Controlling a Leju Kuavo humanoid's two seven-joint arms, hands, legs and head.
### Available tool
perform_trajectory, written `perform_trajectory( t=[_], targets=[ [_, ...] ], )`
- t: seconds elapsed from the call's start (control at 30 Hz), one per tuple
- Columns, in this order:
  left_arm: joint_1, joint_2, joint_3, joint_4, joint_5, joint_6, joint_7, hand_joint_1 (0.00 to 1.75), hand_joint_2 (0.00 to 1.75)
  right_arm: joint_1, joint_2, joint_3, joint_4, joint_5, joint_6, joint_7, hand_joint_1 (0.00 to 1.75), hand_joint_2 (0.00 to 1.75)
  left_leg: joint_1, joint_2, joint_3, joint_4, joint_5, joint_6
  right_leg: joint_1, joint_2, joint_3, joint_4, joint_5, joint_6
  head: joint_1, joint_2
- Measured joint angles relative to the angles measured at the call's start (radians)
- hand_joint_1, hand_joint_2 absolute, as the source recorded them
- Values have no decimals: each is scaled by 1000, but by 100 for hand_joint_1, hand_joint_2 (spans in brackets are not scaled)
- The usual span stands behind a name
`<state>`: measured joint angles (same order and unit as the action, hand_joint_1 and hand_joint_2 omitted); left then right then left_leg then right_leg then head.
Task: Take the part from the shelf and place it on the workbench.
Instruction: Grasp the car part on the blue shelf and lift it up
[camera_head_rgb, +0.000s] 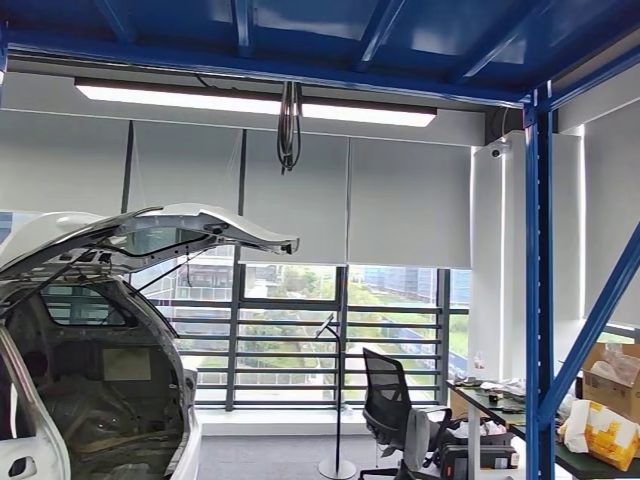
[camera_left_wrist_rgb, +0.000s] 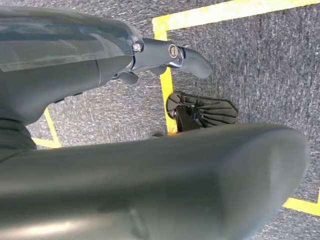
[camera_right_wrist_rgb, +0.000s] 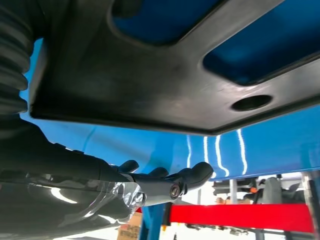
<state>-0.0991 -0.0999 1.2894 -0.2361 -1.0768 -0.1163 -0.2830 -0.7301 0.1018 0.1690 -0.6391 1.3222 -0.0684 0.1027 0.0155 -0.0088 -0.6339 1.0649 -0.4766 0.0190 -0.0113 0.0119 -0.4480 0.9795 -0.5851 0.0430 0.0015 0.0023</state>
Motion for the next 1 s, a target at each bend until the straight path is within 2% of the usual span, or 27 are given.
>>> perform_trajectory(
  t=[0.5,1.0],
  targets=[
    [1,0,1,0,19,1,-1,0,0,-64,43,32,108,43,-16,2,0,175,0,0,1,0,0,0,0,0,0,0,0,0,0,0],
    [-2,-18,15,1,49,2,-16,0,0,-121,130,104,198,111,22,8,0,175,1,1,1,0,0,0,0,1,0,1,0,0,0,0]
  ],
)
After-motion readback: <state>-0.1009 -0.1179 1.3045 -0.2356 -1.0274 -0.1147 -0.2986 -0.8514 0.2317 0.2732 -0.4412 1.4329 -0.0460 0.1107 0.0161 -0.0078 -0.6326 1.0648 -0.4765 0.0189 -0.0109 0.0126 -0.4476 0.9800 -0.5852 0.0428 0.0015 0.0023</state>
